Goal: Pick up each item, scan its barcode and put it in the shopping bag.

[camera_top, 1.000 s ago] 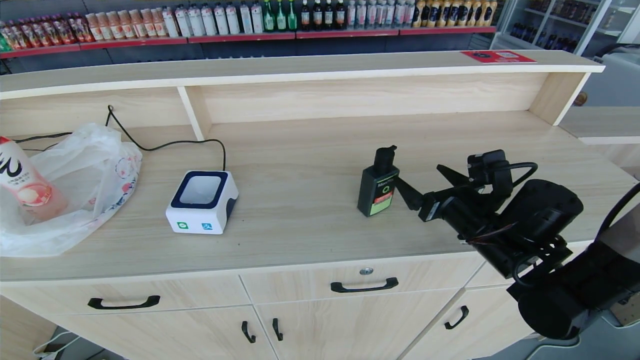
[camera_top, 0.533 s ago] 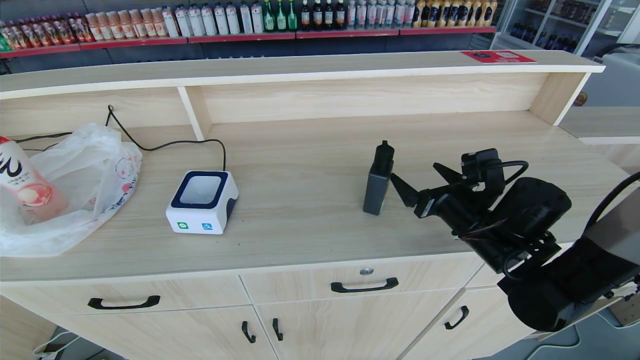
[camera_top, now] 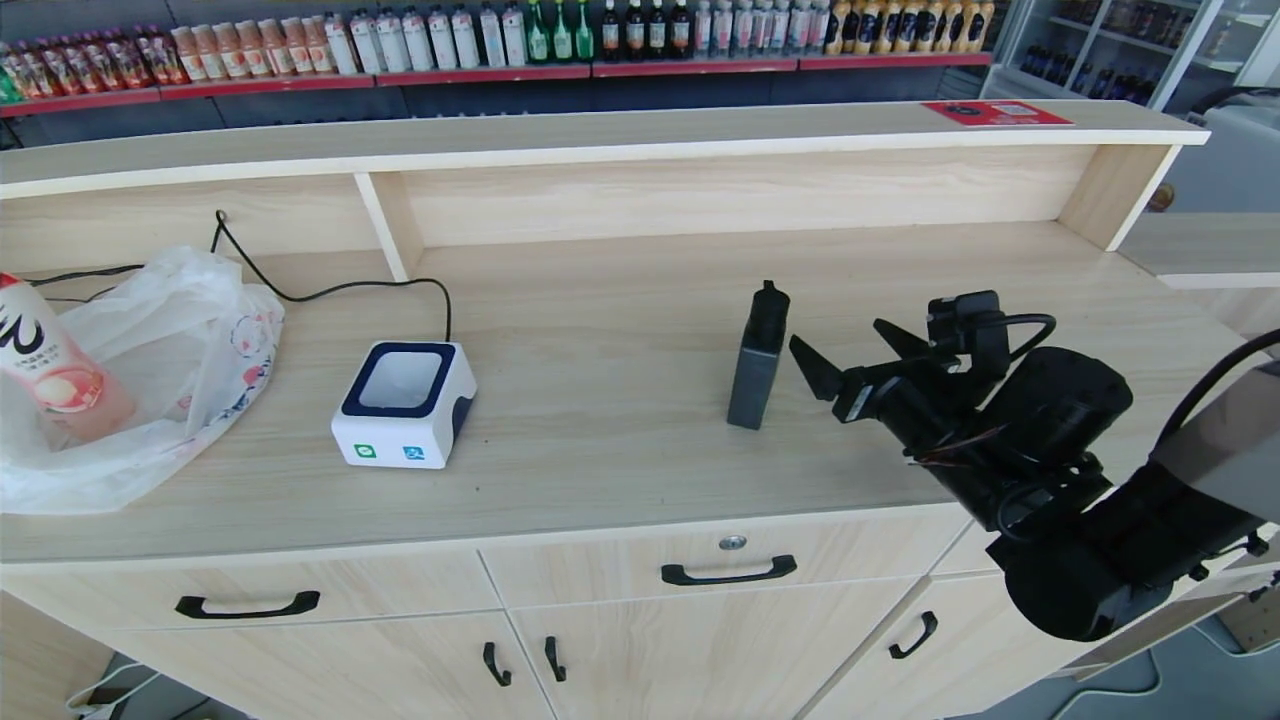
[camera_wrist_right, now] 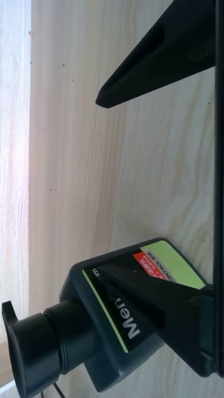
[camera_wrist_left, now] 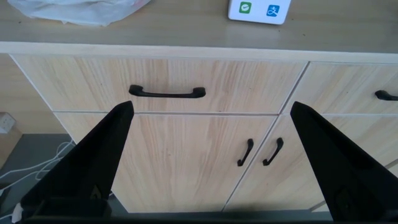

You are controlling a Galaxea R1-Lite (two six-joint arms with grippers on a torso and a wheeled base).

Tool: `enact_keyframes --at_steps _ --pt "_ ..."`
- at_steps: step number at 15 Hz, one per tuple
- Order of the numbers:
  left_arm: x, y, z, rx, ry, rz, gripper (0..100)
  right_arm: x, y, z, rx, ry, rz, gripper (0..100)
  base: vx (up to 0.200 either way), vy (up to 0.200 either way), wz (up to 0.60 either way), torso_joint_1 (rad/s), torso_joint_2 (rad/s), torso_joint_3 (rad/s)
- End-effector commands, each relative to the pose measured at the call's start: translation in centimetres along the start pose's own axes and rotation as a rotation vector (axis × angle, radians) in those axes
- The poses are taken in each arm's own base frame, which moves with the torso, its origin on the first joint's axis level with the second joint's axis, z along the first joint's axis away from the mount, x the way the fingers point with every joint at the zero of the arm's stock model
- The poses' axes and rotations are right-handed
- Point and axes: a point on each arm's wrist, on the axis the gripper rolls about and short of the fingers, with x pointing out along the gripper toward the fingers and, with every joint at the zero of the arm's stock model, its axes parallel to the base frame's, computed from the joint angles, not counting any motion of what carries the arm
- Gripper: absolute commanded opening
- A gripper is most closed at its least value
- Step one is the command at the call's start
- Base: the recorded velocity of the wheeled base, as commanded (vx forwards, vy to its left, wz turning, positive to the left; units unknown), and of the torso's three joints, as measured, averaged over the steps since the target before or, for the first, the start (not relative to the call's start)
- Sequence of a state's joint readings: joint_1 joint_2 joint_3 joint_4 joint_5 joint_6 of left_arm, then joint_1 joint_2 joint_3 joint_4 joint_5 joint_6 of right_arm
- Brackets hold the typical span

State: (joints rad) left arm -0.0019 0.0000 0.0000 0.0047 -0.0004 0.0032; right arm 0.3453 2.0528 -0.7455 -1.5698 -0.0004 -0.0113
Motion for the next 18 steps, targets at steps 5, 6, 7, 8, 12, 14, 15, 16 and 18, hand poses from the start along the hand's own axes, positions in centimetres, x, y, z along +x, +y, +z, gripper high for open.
enact_keyframes --at_steps 5,6,7,8,12,14,15,16,18 --pt "0.0 0.0 0.0 0.0 0.0 0.001 100 0.4 0.5 -0.2 0.012 -0.006 0.012 100 0.0 0.0 0.0 0.0 0.0 0.0" --pt "0.0 0.0 0.0 0.0 0.0 -0.001 100 0.5 0.7 -0.4 0.013 -0.003 0.019 100 0.0 0.0 0.0 0.0 0.0 0.0" --pt "0.0 0.0 0.0 0.0 0.0 0.001 100 0.7 1.1 -0.4 0.016 -0.008 0.03 100 0.0 0.0 0.0 0.0 0.0 0.0" --pt "0.0 0.0 0.0 0.0 0.0 -0.001 100 0.9 1.4 -0.5 0.018 -0.012 0.036 100 0.0 0.0 0.0 0.0 0.0 0.0" --pt "0.0 0.0 0.0 0.0 0.0 0.001 100 0.7 -0.5 -0.6 0.0 -0.004 -0.019 100 0.0 0.0 0.0 0.0 0.0 0.0" --pt "0.0 0.0 0.0 0.0 0.0 0.001 100 0.4 -1.8 -0.7 -0.008 0.008 -0.055 100 0.0 0.0 0.0 0.0 0.0 0.0" --pt "0.0 0.0 0.0 0.001 0.0 -0.001 100 0.1 -2.1 -0.6 -0.01 0.011 -0.062 100 0.0 0.0 0.0 0.0 0.0 0.0" --pt "0.0 0.0 0.0 0.0 0.0 -0.001 100 -0.2 -2.1 -0.4 -0.01 0.016 -0.064 100 0.0 0.0 0.0 0.0 0.0 0.0" --pt "0.0 0.0 0.0 0.001 0.0 0.001 100 -1.8 -1.9 0.1 -0.009 0.041 -0.061 100 0.0 0.0 0.0 0.0 0.0 0.0"
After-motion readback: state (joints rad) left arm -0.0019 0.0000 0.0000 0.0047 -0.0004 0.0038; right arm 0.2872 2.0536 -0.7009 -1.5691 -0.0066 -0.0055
